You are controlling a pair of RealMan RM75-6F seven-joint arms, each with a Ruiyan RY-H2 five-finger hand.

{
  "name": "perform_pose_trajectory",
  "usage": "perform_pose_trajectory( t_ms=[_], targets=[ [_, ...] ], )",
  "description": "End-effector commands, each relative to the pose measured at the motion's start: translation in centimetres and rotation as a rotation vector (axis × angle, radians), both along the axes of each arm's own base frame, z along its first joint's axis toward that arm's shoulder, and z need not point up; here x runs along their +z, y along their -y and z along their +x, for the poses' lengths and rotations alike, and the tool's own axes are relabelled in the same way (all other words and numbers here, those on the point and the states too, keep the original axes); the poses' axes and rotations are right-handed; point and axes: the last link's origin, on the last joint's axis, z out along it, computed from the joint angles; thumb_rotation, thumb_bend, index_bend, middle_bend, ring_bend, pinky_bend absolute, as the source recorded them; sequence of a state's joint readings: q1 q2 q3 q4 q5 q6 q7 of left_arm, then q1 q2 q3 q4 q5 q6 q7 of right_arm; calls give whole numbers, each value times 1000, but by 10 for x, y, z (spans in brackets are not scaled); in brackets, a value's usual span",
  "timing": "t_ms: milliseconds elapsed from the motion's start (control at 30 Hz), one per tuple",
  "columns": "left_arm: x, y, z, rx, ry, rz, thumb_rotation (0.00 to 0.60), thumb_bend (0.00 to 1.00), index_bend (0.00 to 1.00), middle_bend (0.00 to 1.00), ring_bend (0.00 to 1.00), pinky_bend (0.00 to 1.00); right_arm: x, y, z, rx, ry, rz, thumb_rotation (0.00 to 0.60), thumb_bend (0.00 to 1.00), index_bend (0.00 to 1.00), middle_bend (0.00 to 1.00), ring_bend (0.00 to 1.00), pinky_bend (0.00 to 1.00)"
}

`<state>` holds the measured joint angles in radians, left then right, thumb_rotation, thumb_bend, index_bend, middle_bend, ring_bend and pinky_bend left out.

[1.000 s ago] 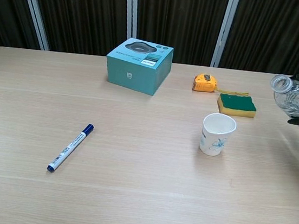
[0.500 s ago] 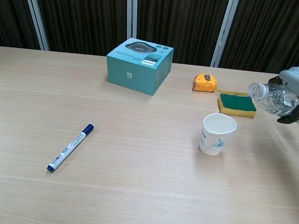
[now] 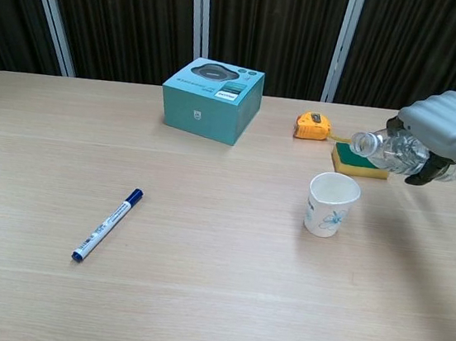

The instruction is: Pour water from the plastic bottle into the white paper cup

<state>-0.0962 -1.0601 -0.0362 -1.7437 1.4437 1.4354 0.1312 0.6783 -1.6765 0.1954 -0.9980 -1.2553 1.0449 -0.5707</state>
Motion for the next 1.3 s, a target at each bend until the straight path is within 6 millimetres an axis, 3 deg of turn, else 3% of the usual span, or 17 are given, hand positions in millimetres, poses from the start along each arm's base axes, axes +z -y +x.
perform_pose_trajectory(
  t_ms=[33, 1300],
  targets=[
    [0, 0, 0, 0, 0, 0, 600, 15, 0, 0, 0, 0, 0, 1, 2, 10, -13, -16, 600, 672, 526, 640, 579, 477],
    [2, 1, 0, 4, 13, -3, 600, 16, 0, 0, 0, 0, 5, 5, -2, 99, -216, -101, 600, 674, 533, 647, 588, 478]
  ],
)
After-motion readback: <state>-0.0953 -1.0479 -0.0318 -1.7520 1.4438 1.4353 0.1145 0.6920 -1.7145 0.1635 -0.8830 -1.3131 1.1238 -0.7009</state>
